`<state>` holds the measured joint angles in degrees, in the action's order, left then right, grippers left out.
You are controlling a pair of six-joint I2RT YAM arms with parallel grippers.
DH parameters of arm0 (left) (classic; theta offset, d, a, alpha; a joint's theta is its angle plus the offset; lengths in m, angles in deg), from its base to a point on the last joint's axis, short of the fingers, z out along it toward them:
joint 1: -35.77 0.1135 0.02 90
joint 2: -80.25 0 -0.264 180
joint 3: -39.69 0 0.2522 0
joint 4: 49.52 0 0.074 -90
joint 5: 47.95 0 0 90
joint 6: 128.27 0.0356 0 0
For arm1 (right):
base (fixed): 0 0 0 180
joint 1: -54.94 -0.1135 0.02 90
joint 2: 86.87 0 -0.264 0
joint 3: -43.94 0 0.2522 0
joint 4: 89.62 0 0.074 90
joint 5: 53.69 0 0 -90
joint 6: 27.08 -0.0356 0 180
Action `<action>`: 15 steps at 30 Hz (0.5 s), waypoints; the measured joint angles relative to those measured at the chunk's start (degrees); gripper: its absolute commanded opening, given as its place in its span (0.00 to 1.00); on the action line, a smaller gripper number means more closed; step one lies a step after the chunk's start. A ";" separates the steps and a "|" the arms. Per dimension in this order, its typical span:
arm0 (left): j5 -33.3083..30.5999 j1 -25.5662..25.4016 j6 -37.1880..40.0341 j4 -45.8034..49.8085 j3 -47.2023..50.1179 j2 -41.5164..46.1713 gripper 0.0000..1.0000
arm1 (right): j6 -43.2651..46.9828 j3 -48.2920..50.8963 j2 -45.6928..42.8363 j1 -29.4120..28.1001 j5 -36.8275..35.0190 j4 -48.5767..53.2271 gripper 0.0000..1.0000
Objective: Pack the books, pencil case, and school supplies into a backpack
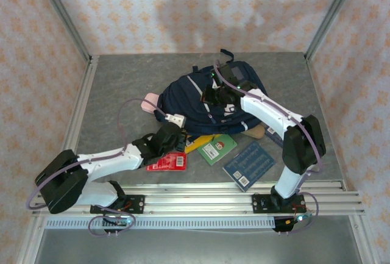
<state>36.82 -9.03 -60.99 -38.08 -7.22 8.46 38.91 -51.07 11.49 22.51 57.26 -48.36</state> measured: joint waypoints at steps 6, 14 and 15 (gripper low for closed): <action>1.75 0.79 -1.09 1.88 0.00 1.29 0.00 | 5.68 -0.87 -0.09 -0.66 -0.11 2.40 0.15; 6.56 1.36 -1.31 2.14 0.00 1.29 0.00 | 1.73 -2.99 -3.78 -2.14 -6.54 8.04 0.43; 6.95 1.36 -1.31 2.14 0.00 1.29 0.00 | 0.04 -2.99 -4.87 -2.14 -7.45 8.59 0.40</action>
<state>43.77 -7.67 -62.30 -35.94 -7.22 9.75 38.95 -54.06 6.62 20.37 49.81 -39.77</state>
